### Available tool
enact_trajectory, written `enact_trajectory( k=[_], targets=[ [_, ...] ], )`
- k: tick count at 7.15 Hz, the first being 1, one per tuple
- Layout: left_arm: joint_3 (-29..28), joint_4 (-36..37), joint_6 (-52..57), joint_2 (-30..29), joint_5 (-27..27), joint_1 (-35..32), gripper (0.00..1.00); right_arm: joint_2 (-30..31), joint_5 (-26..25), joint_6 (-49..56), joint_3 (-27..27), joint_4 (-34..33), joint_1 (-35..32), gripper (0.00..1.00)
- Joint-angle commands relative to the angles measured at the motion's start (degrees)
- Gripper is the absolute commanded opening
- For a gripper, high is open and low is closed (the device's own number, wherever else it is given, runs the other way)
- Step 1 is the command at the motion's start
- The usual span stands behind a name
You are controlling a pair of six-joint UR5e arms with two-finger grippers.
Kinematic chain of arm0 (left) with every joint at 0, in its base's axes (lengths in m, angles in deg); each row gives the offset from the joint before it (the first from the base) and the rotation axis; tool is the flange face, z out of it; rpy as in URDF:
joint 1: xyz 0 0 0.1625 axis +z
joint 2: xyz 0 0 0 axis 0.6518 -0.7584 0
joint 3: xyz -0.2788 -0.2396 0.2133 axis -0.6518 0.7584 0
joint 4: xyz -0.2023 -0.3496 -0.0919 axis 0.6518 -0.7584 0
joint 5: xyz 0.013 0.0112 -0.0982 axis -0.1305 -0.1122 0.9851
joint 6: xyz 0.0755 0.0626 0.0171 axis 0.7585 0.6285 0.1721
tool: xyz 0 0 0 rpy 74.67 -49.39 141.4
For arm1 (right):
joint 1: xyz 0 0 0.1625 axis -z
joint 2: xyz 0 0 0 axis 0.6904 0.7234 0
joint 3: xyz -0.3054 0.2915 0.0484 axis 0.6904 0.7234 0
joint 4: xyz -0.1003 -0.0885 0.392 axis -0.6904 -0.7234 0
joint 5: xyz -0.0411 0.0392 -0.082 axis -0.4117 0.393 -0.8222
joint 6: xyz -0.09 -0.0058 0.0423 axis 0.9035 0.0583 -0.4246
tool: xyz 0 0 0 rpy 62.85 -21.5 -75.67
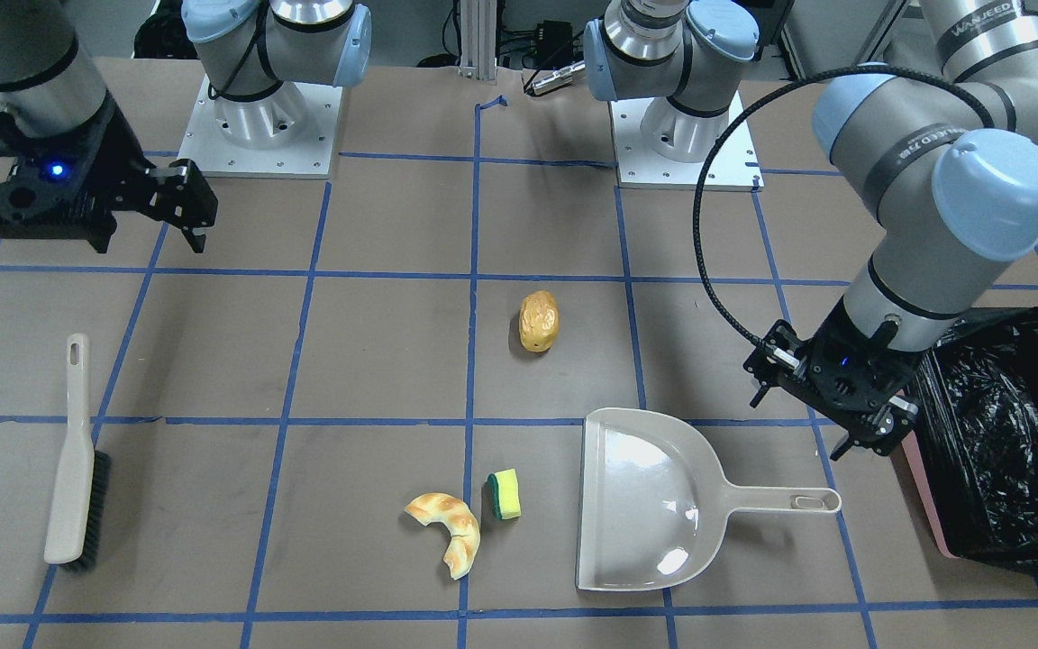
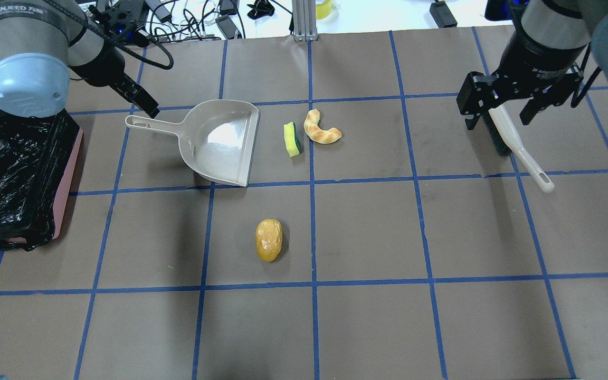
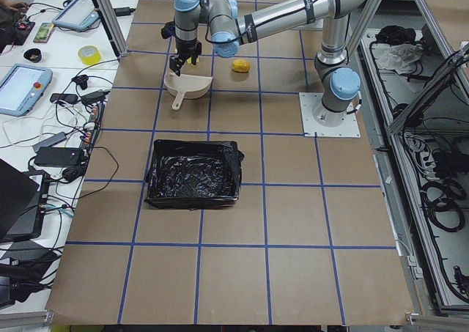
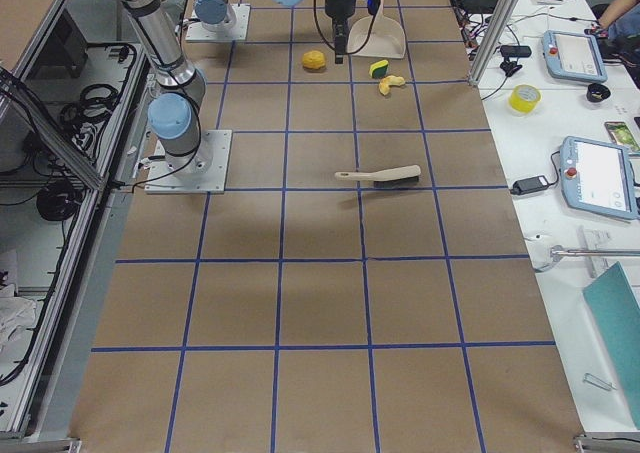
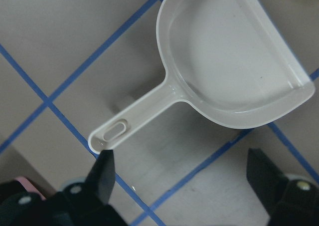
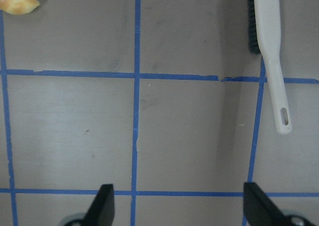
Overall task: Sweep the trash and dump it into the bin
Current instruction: 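Reach the left gripper to the dustpan handle while the right gripper reaches the brush handle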
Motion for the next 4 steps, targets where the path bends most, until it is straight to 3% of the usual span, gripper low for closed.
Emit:
enact_trajectory(
  k=[1, 3, 4],
  targets=[
    [-2.5, 3.0, 19.4, -4.5, -0.1, 1.2, 0.94, -7.3, -0.2, 14.2, -0.2, -2.9, 7.2, 1.00],
    [-2.8, 3.0, 37.0, -8.2, -0.8, 1.6, 0.93, -14.7, -7.1, 20.0, -0.2, -11.0, 10.2, 1.00],
    [-3.3, 3.1, 41.0, -9.8, -1.1, 1.8, 0.91, -17.9, -7.1, 21.0, -0.3, -12.9, 12.3, 1.00]
  ],
)
